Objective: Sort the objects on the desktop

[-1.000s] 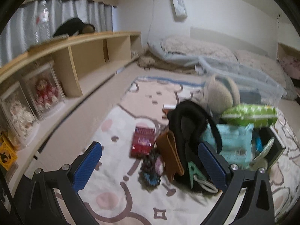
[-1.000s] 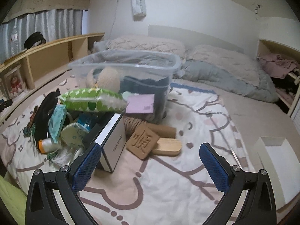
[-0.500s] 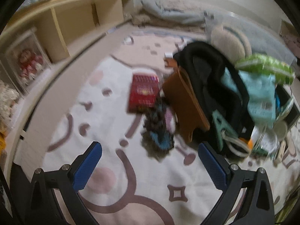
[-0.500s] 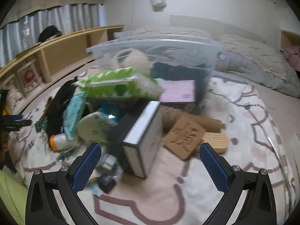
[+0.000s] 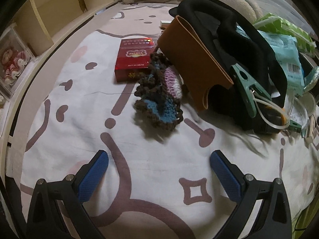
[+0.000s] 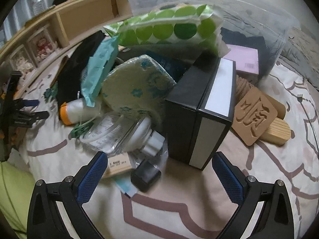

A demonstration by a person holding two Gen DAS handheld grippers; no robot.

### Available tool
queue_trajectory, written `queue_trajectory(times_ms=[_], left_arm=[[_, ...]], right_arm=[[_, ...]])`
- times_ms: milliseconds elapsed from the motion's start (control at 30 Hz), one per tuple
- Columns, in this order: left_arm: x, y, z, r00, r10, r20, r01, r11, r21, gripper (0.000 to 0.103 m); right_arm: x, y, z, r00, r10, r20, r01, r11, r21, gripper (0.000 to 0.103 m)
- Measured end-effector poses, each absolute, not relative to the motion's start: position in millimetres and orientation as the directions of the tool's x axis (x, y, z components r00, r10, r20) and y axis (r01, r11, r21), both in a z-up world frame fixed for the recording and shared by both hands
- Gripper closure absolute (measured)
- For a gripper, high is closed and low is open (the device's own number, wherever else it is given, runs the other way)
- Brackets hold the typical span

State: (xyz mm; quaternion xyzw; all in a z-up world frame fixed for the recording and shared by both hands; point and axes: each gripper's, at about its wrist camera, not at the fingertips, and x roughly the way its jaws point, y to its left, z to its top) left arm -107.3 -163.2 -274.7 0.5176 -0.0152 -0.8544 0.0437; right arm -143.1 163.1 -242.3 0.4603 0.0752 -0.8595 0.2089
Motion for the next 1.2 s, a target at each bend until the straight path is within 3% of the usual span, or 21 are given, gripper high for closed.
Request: queue_trajectory(times_ms=[167,433,600,667,967,1200], left_arm=[[-104,-160,-278,-0.484,-0.099,-0.869,0.038,-0.995,0.092,0.0],[-97,-160,-275,-0.508,-0.102,-0.855,0.03,-0.994,0.101,0.0],[-103,-157,-277,-0.496,-0.102,-0.862,0.034,-0.995,0.099,0.0],[-105,-160,-273,-0.505,-0.069,-0.86,0.026,-0.998,0.065,0.0],[-99,-146,-231,-0.648,0.091,-0.757,-0.061,-0.996,-0.068,0.0],[-103,-126,-235,-0.628,0.027,-0.778,-0.014,-1.0,-0.024,0.001]], right_arm=[[-147,154,-252,-0.491,-0.233,-0.839,0.406,-0.914,0.016,0.0],[-152,171,-260,-0.425,-0.279,-0.861,0.395,-0.913,0.101,0.0],[-150,194,-264,-0.419,-0.15,-0.896,0.338,-0.941,0.0,0.0],[-150,205,-271,-0.398,-0.086,-0.913,0.309,-0.95,-0.045,0.0],[-150,257,-276,-0.364,-0.063,-0.929,0.173,-0.985,0.0,0.0],[-145,261,-280,-0.397,-0.085,-0.914,0.18,-0.984,0.013,0.0]])
